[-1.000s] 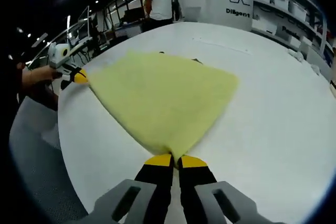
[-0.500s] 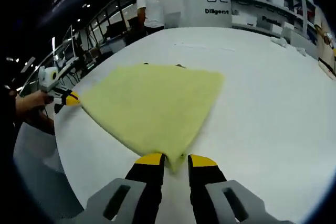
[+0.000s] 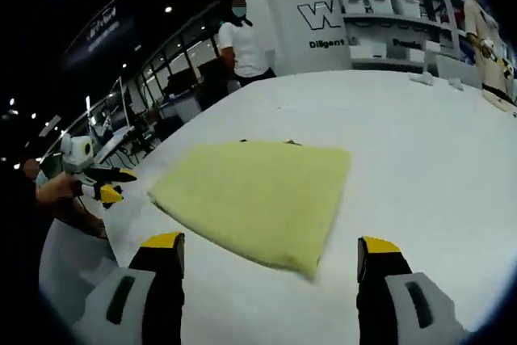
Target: Fold the garment on the visible template until the final outline fits inside the template.
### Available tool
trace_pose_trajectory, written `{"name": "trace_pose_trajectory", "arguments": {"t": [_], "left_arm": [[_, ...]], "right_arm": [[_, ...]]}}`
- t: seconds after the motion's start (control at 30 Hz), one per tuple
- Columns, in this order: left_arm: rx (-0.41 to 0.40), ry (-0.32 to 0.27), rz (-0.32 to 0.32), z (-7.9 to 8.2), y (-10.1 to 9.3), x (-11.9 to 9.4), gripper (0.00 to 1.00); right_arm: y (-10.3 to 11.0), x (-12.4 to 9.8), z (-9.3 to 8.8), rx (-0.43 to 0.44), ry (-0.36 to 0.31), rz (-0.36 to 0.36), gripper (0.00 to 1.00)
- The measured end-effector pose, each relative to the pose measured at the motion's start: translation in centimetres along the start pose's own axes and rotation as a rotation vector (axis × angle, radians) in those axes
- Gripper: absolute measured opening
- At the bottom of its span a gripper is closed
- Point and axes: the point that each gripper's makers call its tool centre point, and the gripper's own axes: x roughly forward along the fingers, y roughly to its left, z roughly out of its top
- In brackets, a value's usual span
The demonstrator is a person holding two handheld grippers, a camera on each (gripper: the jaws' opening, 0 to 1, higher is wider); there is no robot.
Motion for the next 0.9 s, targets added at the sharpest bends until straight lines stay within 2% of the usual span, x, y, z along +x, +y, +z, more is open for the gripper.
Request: {"name": "trace_pose_trajectory", "arguments": {"t": [0.07, 0.17, 0.33, 0.4, 0.53, 0.67, 0.77, 0.9], "left_arm": [[-0.006, -0.003, 0.003, 0.0, -0.6, -0.4, 0.81], [-0.001, -0.009, 0.015, -0.1, -1.0, -1.0, 0.89], [-0.02, -0.03, 0.027, -0.3, -1.6, -1.8, 0.98], [-0.022, -0.03, 0.03, -0.3, -1.8, -2.1, 0.99], [-0.041, -0.067, 0.034, 0.3, -2.1, -2.8, 0.99], [-0.053, -0.071, 0.036, 0.2, -2.3, -3.2, 0.99], [-0.013, -0.038, 0.036, -0.3, -2.6, -3.3, 0.99], [0.004, -0.037, 0.038, -0.5, -2.6, -3.5, 0.99]], "right_arm": [[0.3, -0.6, 0.1, -0.009, -0.004, -0.008, 0.99], [0.8, -1.8, 0.1, 0.001, -0.003, -0.013, 0.99], [1.6, -3.4, -0.4, -0.004, 0.006, -0.025, 0.99], [1.9, -3.9, -0.5, 0.0, 0.0, -0.028, 0.99], [2.9, -4.8, -1.2, 0.009, 0.005, -0.03, 0.99], [3.3, -5.5, -1.6, 0.0, 0.009, -0.037, 0.99], [3.8, -5.9, -1.8, 0.005, 0.008, -0.028, 0.99], [4.1, -6.2, -2.2, -0.024, 0.021, -0.037, 0.99]]}}
